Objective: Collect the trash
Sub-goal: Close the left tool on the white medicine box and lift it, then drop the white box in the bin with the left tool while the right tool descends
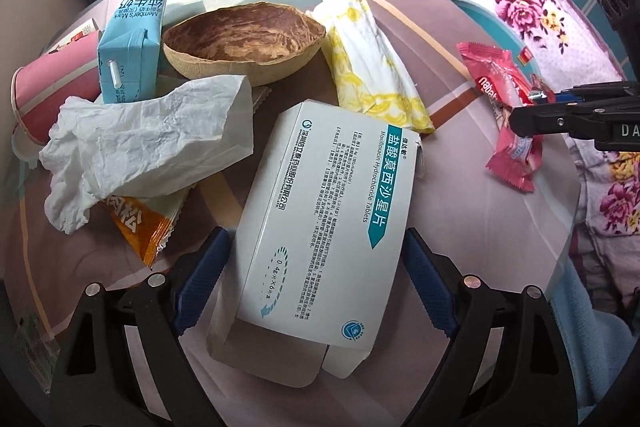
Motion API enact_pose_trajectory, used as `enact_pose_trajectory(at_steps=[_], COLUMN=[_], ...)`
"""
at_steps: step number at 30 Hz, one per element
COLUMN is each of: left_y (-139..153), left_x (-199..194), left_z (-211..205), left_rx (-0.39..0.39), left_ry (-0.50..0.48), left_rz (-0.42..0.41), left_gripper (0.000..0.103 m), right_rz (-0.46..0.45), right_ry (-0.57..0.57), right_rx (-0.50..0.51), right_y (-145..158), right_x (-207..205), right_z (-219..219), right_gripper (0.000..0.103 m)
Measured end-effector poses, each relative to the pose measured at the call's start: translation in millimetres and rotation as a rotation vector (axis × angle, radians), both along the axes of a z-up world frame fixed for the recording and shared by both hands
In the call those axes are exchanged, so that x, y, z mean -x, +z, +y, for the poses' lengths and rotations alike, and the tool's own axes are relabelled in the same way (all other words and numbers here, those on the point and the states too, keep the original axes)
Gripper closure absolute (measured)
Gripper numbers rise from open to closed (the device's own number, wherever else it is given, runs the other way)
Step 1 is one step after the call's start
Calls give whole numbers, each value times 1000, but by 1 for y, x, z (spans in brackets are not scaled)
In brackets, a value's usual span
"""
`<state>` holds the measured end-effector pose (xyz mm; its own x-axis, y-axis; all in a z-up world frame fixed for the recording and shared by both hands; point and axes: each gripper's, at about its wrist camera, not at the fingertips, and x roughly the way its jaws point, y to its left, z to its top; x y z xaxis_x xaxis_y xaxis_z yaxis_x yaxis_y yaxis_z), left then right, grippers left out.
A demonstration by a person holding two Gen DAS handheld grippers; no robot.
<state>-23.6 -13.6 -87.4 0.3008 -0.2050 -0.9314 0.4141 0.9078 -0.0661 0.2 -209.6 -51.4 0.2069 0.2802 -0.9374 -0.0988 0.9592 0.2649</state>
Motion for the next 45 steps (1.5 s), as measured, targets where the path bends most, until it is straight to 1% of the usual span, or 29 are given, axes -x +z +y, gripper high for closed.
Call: enact_pose_trajectory(at_steps=[1, 2, 3, 4, 6, 9, 14, 18, 21, 24, 27, 31, 34, 36, 41, 45], left_y=[1, 4, 6, 8, 12, 22, 48, 67, 69, 72, 74, 78, 77, 76, 72, 61], left_x=[-1, -2, -2, -2, 0, 4, 10, 1, -9, -21, -34, -53, -68, -77, -93, -107], left_z=[2, 4, 6, 9, 10, 12, 14, 8, -3, -24, -52, -94, -125, -148, -206, -249], left_rx=[20, 34, 59, 79, 76, 102, 136, 156, 168, 163, 161, 167, 182, 177, 159, 145], left_ry=[9, 14, 19, 30, 51, 68, 75, 97, 112, 97, 59, 4, -29, -57, -129, -169], left_rz=[2, -1, 13, 20, 5, -8, -47, -94, -103, -112, -117, -126, -114, -112, -105, -74], left_gripper=[23, 29, 32, 32, 32, 32, 32, 32, 32, 32, 32, 32, 32, 32, 32, 32], right_rz=[1, 1, 0, -1, -5, -9, -26, -48, -71, -93, -122, -165, -190, -201, -206, -191], right_ry=[0, -2, -4, -5, -8, -11, -24, -35, -59, -88, -131, -201, -249, -278, -348, -381], right_rx=[-3, -6, -9, -12, -18, -25, -40, -48, -59, -66, -64, -48, -37, -29, -16, -8], right_y=[-1, -1, -1, -2, -1, -1, 3, 9, 16, 24, 32, 46, 54, 57, 55, 46], right_x=[-1, -1, -2, -2, -3, -4, -4, -5, -6, -9, -14, -21, -25, -28, -31, -33], right_z=[-1, -2, -3, -5, -6, -10, -19, -28, -40, -56, -78, -117, -147, -166, -213, -238], right_gripper=[71, 71, 70, 70, 70, 71, 71, 71, 71, 71, 70, 70, 70, 70, 70, 70])
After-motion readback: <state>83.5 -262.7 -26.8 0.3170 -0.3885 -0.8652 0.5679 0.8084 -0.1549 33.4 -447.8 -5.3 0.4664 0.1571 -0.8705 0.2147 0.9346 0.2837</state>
